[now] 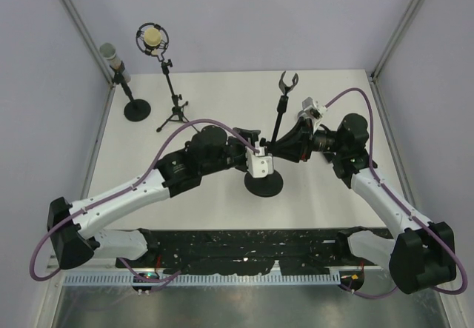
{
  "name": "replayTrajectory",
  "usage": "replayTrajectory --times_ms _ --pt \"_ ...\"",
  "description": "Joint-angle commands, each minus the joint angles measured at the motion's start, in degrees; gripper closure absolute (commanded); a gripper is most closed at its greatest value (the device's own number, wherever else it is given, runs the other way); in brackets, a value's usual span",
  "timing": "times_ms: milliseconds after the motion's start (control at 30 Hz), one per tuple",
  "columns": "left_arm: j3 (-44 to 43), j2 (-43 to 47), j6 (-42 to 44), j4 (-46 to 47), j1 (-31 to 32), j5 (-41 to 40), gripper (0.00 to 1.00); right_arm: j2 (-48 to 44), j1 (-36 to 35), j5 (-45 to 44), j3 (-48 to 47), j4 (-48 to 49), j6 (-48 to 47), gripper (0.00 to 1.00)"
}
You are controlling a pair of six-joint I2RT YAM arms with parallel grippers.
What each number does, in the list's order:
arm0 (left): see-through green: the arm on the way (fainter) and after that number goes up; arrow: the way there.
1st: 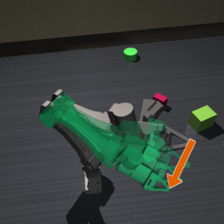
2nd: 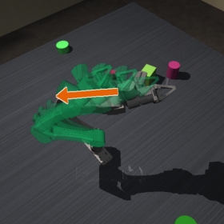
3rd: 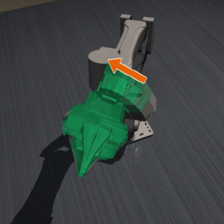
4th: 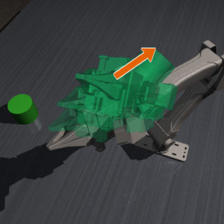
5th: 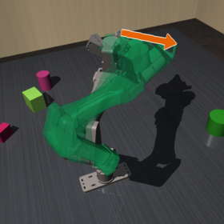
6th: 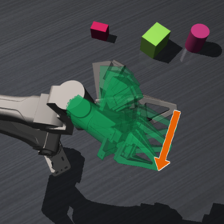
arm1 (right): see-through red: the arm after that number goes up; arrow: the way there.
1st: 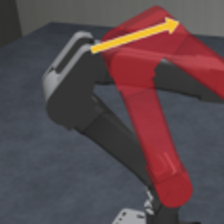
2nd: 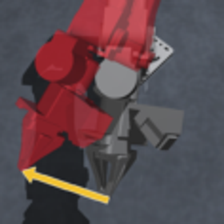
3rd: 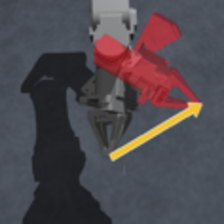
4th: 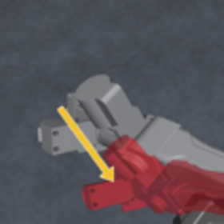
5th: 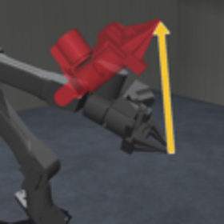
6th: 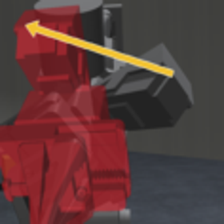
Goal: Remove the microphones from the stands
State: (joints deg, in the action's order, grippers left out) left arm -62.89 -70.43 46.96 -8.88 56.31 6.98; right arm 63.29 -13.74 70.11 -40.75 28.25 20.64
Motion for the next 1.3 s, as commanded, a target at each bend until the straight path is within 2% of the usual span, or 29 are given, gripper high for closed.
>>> replayTrajectory --times_ms 0,300,467,667,1000,1267 --pt "-3.9 -1.19 0.41 -1.48 1.43 -2.94 0.41 -2.55 0.11 -0.67 -0.91 4.18 -0.17 0.94" --pt "-2.06 -3.04 3.84 0.89 3.36 -6.46 0.39 -3.35 0.11 -0.41 -0.21 4.36 -0.34 0.94" --pt "-2.58 -3.13 3.75 -1.3 3.63 -3.83 0.46 -2.99 0.2 -0.41 -0.2 3.92 -0.87 0.95" --pt "-3.9 -3.31 3.93 -6.93 3.63 1.88 0.47 -2.91 0.2 -0.32 -0.38 3.3 -1.48 0.94" --pt "-6.01 -4.97 2.44 -10.98 3.63 6.55 0.38 -3.87 0.11 0.82 -0.29 3.21 -1.31 0.94" --pt "-6.8 -6.2 1.38 -13.52 3.8 9.62 0.37 -4.31 0.11 1.26 -0.29 6.11 1.5 0.94"
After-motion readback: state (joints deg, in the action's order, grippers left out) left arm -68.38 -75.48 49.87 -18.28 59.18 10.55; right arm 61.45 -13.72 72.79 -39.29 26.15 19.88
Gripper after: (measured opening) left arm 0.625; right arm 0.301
